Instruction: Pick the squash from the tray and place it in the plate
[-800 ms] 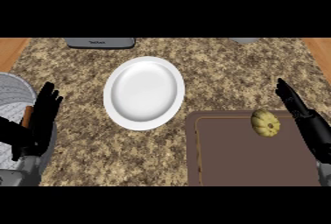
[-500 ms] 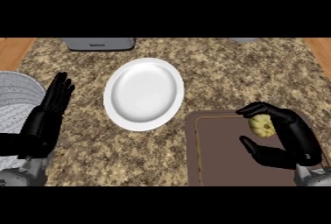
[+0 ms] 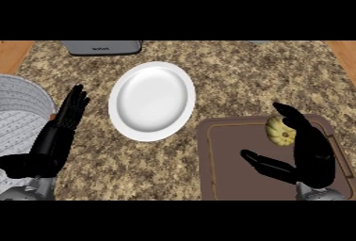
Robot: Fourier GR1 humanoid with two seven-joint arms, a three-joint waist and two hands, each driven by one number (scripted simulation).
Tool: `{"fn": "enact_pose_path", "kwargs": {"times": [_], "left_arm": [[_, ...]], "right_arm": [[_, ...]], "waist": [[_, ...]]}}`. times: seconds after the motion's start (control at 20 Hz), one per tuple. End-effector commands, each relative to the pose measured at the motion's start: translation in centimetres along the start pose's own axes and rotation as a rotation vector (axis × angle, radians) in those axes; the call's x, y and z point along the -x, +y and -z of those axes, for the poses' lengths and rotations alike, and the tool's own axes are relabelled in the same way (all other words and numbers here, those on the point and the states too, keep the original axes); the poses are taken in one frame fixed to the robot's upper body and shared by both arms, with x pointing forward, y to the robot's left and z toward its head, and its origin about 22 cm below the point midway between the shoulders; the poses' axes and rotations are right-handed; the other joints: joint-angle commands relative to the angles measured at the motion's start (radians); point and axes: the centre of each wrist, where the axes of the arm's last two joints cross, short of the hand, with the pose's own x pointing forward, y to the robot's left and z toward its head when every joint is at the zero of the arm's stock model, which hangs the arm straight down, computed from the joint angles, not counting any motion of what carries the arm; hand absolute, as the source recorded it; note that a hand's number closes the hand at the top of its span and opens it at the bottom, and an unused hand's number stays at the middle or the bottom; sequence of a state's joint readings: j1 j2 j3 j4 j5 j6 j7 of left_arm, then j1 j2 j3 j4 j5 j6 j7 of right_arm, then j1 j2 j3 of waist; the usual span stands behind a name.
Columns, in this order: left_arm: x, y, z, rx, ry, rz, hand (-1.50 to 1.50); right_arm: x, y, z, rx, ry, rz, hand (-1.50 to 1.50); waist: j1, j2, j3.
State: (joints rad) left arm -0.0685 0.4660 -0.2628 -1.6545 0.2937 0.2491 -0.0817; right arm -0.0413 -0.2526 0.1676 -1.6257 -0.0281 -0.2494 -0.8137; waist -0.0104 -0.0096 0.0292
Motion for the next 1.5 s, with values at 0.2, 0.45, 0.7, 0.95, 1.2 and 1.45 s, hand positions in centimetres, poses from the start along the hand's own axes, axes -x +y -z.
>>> {"fn": "enact_pose_path", "kwargs": {"times": [0.2, 0.45, 0.7, 0.95, 1.2, 1.45], "left_arm": [[4.8, 2.6, -2.0, -0.064, 0.203, 0.038, 0.00], [5.5, 2.3, -3.2, -0.071, 0.202, 0.033, 0.00], [4.1, 2.4, -2.5, -0.069, 0.199, 0.035, 0.00], [4.4, 3.3, -2.5, -0.076, 0.199, 0.059, 0.00], [4.9, 3.5, -2.0, -0.061, 0.184, 0.051, 0.00], [4.5, 3.8, -1.9, -0.051, 0.190, 0.032, 0.00]], "right_arm": [[0.3, -1.5, -8.0, 0.131, -0.084, -0.146, -1.50], [0.0, -4.3, -10.0, 0.066, 0.028, -0.343, -1.50], [-1.6, -8.8, -10.4, -0.050, 0.177, -0.523, -1.50], [-2.4, -9.2, -10.0, -0.143, 0.298, -0.632, -1.50], [-2.5, -8.2, -10.2, -0.197, 0.387, -0.658, -1.50], [-2.2, -7.9, -9.7, -0.208, 0.479, -0.701, -1.50]], "waist": [[-0.018, 0.015, -0.028], [-0.016, 0.016, -0.032], [-0.016, 0.013, -0.033], [-0.002, 0.015, -0.034], [-0.001, 0.016, -0.033], [0.008, 0.015, -0.032]]}}
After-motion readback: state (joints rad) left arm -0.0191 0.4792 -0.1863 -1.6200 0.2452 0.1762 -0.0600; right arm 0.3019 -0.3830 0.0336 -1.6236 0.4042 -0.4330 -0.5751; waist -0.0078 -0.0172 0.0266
